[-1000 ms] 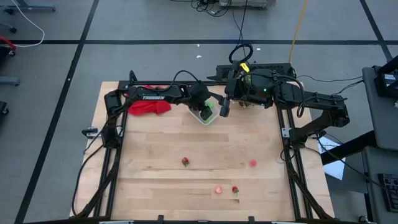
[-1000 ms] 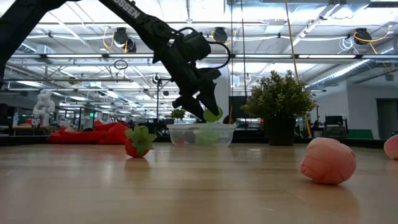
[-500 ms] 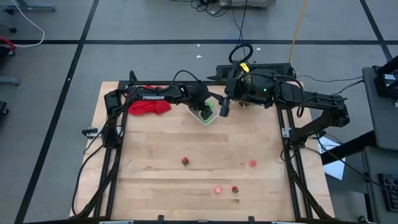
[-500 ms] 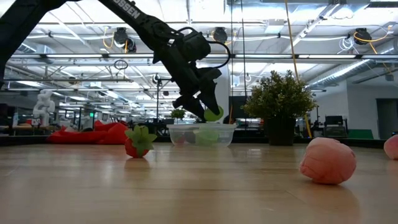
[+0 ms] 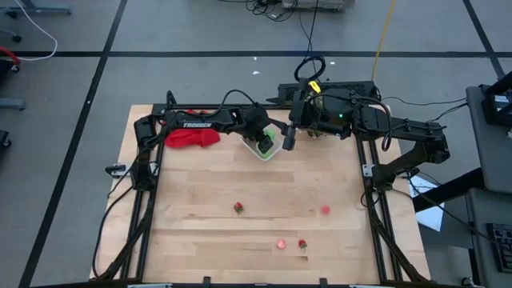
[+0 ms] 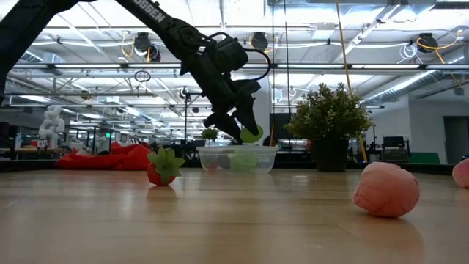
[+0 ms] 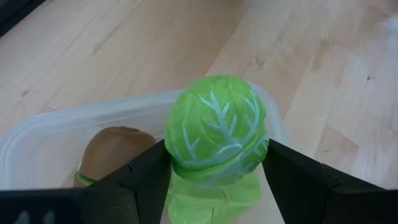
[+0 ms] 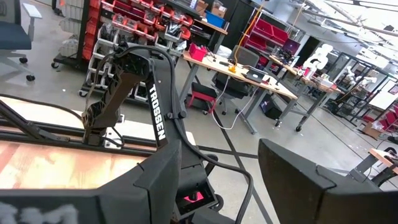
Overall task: Pick and placing Produce into tupperware
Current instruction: Put the green cabbage into the transparent bin
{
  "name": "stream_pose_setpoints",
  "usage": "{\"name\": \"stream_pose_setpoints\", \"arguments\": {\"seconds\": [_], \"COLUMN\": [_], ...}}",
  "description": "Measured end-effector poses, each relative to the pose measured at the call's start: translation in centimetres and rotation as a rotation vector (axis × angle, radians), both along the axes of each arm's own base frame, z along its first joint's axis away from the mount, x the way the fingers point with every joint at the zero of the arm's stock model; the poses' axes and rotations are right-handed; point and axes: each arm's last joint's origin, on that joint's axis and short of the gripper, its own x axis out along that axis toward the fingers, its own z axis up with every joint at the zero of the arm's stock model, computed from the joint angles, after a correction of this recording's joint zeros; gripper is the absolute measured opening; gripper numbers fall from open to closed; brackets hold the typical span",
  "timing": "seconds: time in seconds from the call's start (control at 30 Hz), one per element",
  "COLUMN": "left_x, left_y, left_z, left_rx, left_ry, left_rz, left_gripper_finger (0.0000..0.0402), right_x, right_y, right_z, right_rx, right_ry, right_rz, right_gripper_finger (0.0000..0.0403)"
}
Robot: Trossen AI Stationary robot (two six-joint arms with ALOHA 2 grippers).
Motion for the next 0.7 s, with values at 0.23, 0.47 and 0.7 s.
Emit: {"name": "stream_pose_setpoints", "arguments": {"seconds": [0.23,0.47,0.7], "left_x": [0.00,0.01,-0.12], "left_y": [-0.01,-0.07,-0.01], "left_z": [0.00,-0.01,-0.09], "left_rx": [-0.004,-0.019,-0.024], "left_ry": [-0.001,-0.006,0.006], "left_rz": [0.001,-0.012,-0.009], "left_gripper_finger": [0.0241,0.0241,0.0242], "right_x": [0.01,0.02,0.02], "right_y": [0.00,0.00,0.02], "right_z": [-0.01,-0.02,-0.03], "right_rx": [0.000,0.000,0.002], "right_ry": [0.000,0.001,0.001], "right_rz": [0.000,0.000,0.001], "right_gripper_finger": [0.0205,0.0205,0.0205]}}
